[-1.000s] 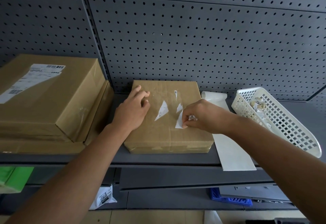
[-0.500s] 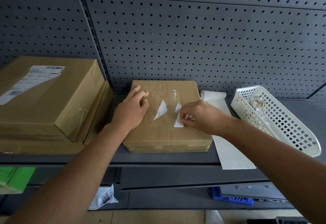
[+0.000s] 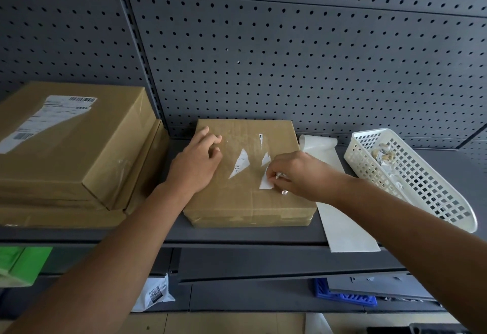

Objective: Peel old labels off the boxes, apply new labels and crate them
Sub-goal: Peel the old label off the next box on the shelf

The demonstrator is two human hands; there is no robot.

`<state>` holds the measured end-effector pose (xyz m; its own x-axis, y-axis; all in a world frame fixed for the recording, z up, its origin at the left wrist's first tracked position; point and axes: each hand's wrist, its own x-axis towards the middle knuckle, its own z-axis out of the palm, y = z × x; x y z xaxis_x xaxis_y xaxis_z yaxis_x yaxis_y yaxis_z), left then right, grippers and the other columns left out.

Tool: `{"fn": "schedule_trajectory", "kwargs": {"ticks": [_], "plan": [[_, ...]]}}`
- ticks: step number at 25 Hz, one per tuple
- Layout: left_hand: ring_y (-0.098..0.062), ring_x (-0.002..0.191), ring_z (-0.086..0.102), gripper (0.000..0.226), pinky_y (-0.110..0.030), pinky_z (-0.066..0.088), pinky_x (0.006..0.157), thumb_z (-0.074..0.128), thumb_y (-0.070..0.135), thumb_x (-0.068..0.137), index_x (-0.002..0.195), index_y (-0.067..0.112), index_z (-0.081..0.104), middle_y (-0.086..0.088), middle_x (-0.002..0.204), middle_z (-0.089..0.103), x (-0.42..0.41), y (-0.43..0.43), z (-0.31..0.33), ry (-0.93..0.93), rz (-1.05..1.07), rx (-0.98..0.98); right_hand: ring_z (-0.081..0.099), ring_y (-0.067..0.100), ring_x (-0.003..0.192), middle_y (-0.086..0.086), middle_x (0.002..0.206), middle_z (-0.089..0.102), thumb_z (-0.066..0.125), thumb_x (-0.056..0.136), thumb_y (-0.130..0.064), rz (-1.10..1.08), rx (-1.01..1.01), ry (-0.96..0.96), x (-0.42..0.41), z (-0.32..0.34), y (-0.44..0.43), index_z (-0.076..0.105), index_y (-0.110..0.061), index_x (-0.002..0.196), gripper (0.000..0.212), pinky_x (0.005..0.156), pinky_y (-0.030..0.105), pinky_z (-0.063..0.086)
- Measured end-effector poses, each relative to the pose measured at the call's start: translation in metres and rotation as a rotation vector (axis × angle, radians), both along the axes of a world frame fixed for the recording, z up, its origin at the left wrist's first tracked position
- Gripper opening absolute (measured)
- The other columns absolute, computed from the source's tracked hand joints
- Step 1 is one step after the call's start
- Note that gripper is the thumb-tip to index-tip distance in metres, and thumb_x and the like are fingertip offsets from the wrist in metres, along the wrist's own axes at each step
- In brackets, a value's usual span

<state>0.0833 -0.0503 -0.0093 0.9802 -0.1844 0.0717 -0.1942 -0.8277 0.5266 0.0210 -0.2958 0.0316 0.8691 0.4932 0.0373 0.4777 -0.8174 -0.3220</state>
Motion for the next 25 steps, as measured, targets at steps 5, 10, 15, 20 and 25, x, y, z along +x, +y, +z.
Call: {"fn": "schedule_trajectory", "kwargs": {"ticks": [5, 10, 15, 20, 25], "plan": [[-0.022, 0.137, 0.045, 0.037, -0.048, 0.035, 0.106, 0.036, 0.036, 0.105, 0.139, 0.034, 0.050, 0.015, 0.164, 0.019, -0.001, -0.001, 0.001, -0.007, 0.007, -0.008, 0.055, 0.003, 0.073, -0.013, 0.085, 0.060, 0.070, 0.089, -0.020, 0.071, 0.026, 0.020, -0.006, 0.009, -0.006, 0.073, -0.019, 0.086, 0.005, 0.071, 0.031, 0.053], [-0.021, 0.136, 0.046, 0.037, -0.048, 0.036, 0.105, 0.036, 0.035, 0.105, 0.139, 0.034, 0.050, 0.014, 0.164, 0.020, 0.000, 0.000, -0.001, -0.023, 0.003, -0.005, 0.061, 0.020, 0.076, -0.002, 0.088, 0.060, 0.052, 0.095, -0.024, 0.176, -0.173, -0.111, -0.005, 0.003, 0.000, 0.068, -0.016, 0.087, 0.020, 0.065, 0.042, 0.056], [-0.022, 0.135, 0.047, 0.037, -0.049, 0.036, 0.106, 0.037, 0.035, 0.104, 0.140, 0.033, 0.050, 0.013, 0.164, 0.021, 0.001, 0.000, -0.001, -0.023, 0.006, -0.012, 0.056, 0.021, 0.067, 0.000, 0.081, 0.055, 0.044, 0.088, -0.023, 0.169, -0.156, -0.170, -0.008, -0.003, 0.002, 0.060, -0.013, 0.082, 0.021, 0.056, 0.040, 0.054], [-0.023, 0.135, 0.047, 0.037, -0.049, 0.035, 0.106, 0.036, 0.037, 0.104, 0.140, 0.036, 0.049, 0.016, 0.164, 0.018, 0.003, 0.000, -0.003, 0.007, 0.005, -0.008, 0.055, 0.014, 0.070, -0.002, 0.087, 0.057, 0.065, 0.087, -0.003, -0.043, 0.093, -0.098, -0.001, 0.009, -0.002, 0.063, -0.006, 0.089, 0.003, 0.066, 0.014, 0.043], [-0.020, 0.133, 0.049, 0.037, -0.048, 0.036, 0.105, 0.037, 0.036, 0.104, 0.139, 0.035, 0.049, 0.016, 0.164, 0.017, 0.002, 0.001, -0.005, 0.010, 0.004, -0.022, 0.064, 0.022, 0.075, 0.000, 0.086, 0.067, 0.060, 0.093, -0.017, -0.346, 0.319, -0.103, 0.008, 0.029, -0.006, 0.061, -0.011, 0.097, 0.007, 0.073, 0.029, 0.054]]}}
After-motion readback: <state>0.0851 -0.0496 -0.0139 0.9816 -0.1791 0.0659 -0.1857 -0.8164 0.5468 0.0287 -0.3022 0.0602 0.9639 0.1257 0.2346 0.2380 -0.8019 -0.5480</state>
